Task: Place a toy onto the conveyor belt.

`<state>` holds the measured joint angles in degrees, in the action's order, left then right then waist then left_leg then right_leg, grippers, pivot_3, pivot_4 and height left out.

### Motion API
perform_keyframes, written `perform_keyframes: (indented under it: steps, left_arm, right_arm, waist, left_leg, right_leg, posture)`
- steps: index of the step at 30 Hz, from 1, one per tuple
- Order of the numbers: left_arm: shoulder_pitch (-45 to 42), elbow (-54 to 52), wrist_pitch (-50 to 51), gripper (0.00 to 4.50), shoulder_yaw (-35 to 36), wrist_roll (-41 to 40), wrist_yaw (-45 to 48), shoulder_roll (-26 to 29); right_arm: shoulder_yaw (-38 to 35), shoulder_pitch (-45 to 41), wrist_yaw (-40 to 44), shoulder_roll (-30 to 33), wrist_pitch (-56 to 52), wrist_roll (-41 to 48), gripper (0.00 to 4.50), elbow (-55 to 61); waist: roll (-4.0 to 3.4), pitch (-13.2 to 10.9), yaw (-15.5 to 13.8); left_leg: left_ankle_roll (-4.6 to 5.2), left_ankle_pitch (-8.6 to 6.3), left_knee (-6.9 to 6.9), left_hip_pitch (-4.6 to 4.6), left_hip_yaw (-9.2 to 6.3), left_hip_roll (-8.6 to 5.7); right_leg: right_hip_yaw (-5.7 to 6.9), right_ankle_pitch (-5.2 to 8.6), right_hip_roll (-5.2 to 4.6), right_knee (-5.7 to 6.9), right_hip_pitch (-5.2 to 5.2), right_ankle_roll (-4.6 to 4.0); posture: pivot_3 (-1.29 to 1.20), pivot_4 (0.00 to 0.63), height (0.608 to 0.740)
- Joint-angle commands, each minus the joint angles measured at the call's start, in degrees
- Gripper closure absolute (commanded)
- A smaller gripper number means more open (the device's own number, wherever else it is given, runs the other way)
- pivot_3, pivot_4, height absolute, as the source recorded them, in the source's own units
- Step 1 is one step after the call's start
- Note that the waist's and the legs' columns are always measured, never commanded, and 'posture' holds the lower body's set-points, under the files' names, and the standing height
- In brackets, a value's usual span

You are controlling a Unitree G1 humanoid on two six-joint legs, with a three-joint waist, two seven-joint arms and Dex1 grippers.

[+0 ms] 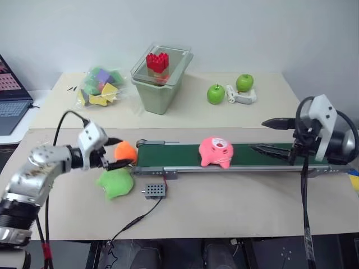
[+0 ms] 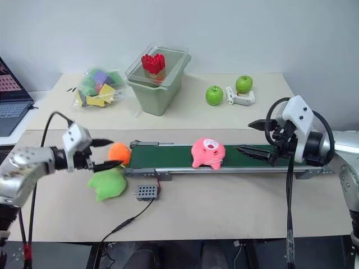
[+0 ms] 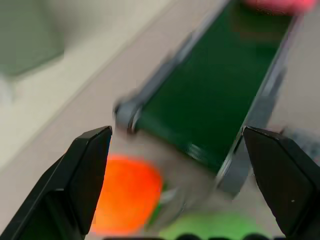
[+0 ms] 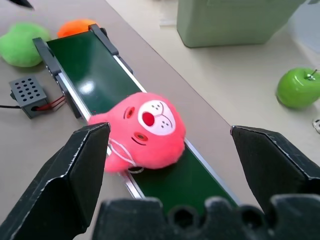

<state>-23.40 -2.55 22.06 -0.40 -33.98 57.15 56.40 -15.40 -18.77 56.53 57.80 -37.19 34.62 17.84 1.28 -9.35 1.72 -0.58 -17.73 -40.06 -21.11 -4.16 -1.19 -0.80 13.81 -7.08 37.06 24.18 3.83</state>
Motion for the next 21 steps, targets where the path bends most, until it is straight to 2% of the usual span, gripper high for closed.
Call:
perform_keyframes:
  steps: [1, 21]
  left_arm:
    - [-1.55, -5.36, 4.29, 0.04, 2.51, -2.29, 2.8, 0.91]
    - [-14.91, 0.47, 15.44, 0.04, 2.99, -0.35, 5.77, -2.04]
  right_arm:
    - [-4.21, 0.91, -0.37, -0.04, -0.03, 2.09, 0.0, 2.62]
    - [-3.15, -0.73, -0.94, 0.39, 0.63, 2.79, 0.0, 1.47]
  waist:
    - [-0.01, 0.0, 0.19]
    - [0.01, -0.01, 0.56]
  left_leg:
    - [0.0, 0.0, 0.0, 0.05, 0.02, 0.0]
    - [0.02, -0.01, -0.03, -0.02, 0.07, 0.0]
  right_leg:
    - [-0.01, 0.0, 0.0, -0.01, -0.03, 0.0]
    - [-0.07, 0.0, 0.03, -0.02, 0.01, -0.01]
  posture:
    - [0.0, 0.15, 0.74]
    - [0.0, 0.15, 0.74]
